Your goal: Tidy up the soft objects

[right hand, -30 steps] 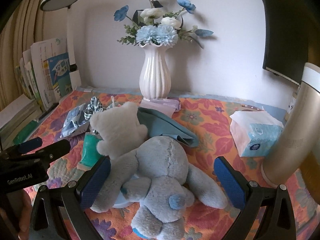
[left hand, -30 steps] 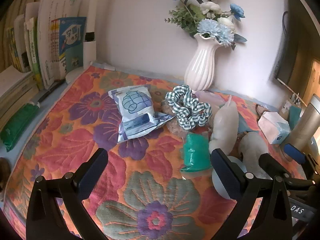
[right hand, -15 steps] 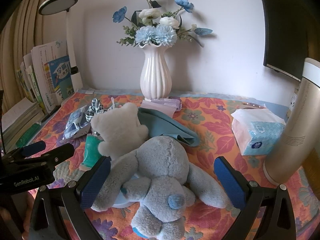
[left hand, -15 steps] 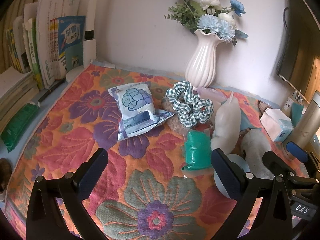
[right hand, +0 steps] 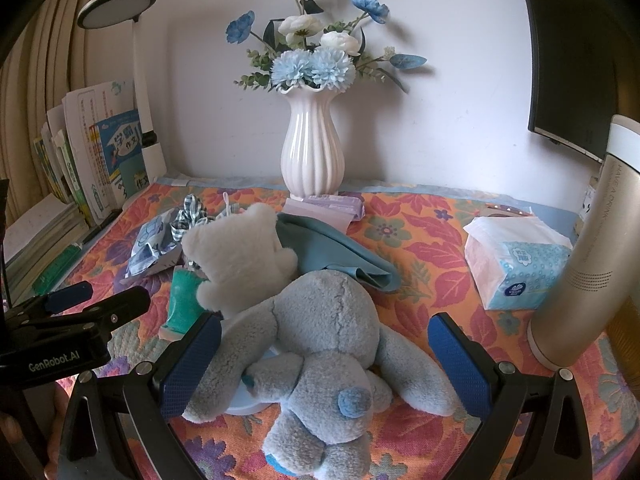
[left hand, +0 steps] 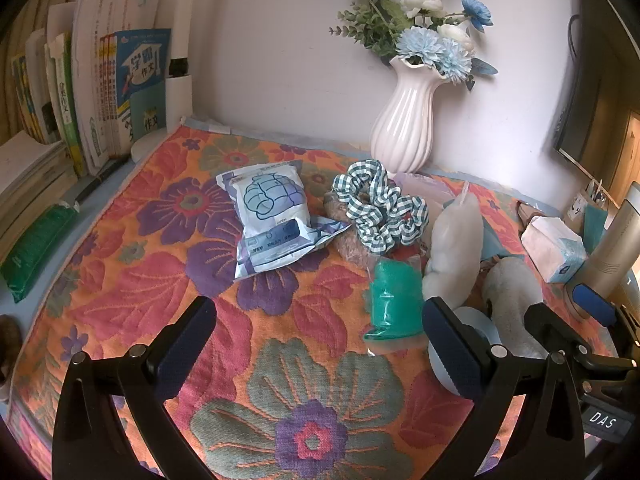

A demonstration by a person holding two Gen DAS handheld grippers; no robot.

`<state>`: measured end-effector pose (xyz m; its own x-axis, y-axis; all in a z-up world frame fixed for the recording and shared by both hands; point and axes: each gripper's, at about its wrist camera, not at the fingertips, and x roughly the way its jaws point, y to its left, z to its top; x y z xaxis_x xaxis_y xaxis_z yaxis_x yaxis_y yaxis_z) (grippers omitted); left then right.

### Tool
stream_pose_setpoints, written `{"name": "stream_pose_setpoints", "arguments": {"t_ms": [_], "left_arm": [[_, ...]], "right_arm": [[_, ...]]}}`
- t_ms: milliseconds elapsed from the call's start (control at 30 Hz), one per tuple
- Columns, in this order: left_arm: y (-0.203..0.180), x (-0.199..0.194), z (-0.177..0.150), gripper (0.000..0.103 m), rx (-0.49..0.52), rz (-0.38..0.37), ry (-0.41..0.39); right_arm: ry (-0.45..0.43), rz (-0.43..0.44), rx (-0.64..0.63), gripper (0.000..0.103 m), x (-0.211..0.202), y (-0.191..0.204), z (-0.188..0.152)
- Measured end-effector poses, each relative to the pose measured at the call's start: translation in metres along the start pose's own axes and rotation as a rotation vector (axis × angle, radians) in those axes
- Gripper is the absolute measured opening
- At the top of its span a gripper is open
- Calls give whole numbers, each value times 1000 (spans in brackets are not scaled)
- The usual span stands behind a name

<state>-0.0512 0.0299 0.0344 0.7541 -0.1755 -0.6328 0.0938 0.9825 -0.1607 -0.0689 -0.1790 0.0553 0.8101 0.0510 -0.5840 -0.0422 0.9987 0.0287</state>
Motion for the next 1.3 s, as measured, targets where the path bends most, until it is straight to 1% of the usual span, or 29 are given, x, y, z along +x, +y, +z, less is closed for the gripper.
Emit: {"name": "stream_pose_setpoints", "arguments": {"t_ms": [533, 600, 633, 700, 733, 800, 900, 1000, 1067, 1133, 1167, 1200, 1233, 1300], "left_arm": [[1, -1, 0, 102, -9, 0, -2], [8, -2, 2, 102, -42, -25, 1], [13, -3, 3, 102, -71, -48, 9], [27, -2, 5, 102, -135, -103, 47], [32, -2, 7, 102, -152, -106, 63], [44, -2, 13, 102, -179, -88, 85], [60, 0, 31, 102, -216, -85, 109], [69, 10, 53, 102, -241, -64, 102], [68, 23, 64, 102, -245, -95, 112], [65, 42, 70, 102, -240, -100, 133], [63, 51, 72, 100, -238, -93, 143], [61, 59, 72, 96, -236, -87, 153], [61, 67, 71, 94, -235, -82, 164], [62, 79, 68, 92, -248, -92, 187]], "right_arm": [[-1, -3, 4, 103, 0, 0, 1], [-13, -10, 13, 103, -3, -1, 0], [-31, -14, 29, 103, -7, -3, -1], [-58, -11, 65, 103, -14, -11, -2], [-61, -3, 92, 103, -16, -16, -2], [-36, -4, 130, 103, -16, -24, -4], [14, 45, 168, 103, -12, -34, -6], [43, 83, 173, 103, -8, -38, -4], [80, 121, 167, 103, -4, -38, -3], [119, 166, 166, 103, -1, -36, -4], [138, 190, 166, 103, 1, -33, -5], [164, 225, 167, 103, 2, -30, -5], [174, 238, 165, 103, 3, -29, -5], [182, 237, 155, 103, 2, -25, -2]]}}
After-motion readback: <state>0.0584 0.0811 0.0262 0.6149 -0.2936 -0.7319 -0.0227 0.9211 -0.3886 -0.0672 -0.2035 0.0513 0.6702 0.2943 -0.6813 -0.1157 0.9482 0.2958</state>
